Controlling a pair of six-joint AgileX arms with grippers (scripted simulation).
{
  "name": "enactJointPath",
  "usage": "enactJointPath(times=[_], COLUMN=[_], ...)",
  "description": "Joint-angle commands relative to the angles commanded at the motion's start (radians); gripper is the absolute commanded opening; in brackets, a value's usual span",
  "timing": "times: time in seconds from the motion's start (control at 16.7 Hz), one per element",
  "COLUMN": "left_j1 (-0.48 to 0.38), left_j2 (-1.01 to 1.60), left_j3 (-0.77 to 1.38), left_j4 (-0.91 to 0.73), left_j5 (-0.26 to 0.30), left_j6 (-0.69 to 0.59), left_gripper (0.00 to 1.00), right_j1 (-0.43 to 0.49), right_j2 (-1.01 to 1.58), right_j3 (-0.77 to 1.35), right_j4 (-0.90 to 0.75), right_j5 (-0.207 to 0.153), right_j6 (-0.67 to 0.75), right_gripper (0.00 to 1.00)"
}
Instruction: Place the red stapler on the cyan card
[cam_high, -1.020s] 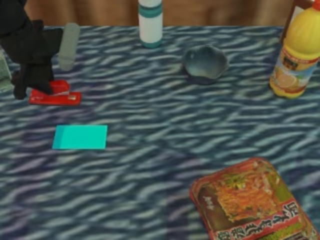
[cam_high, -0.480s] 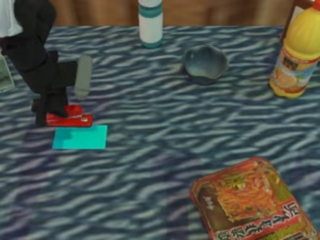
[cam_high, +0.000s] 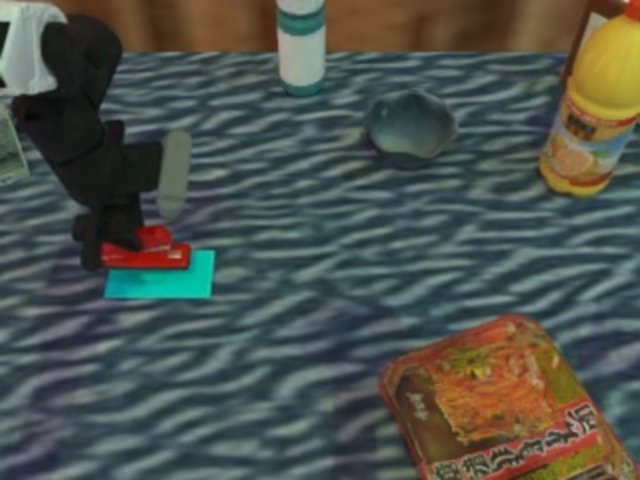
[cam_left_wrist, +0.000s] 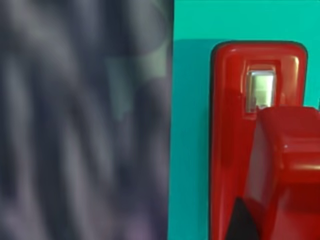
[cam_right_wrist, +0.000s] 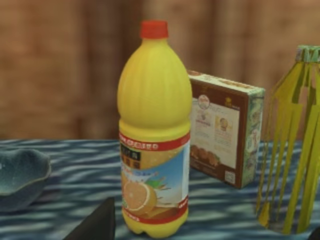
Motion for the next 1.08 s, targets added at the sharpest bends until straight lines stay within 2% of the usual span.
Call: enactJointPath(times=[0.72,1.08], left_j1=[0.0,0.0], left_j2=[0.0,0.0], left_j3=[0.0,0.0], left_j4=[0.0,0.0], left_j5=[0.0,0.0], left_j6=[0.0,0.0], left_gripper=[0.98,1.0], right_j1=[0.0,0.0], right_j2=[0.0,0.0], right_j3=[0.0,0.0], right_j4=[0.0,0.0], right_j5=[0.0,0.0], right_j6=[0.0,0.0], right_gripper=[1.0,1.0])
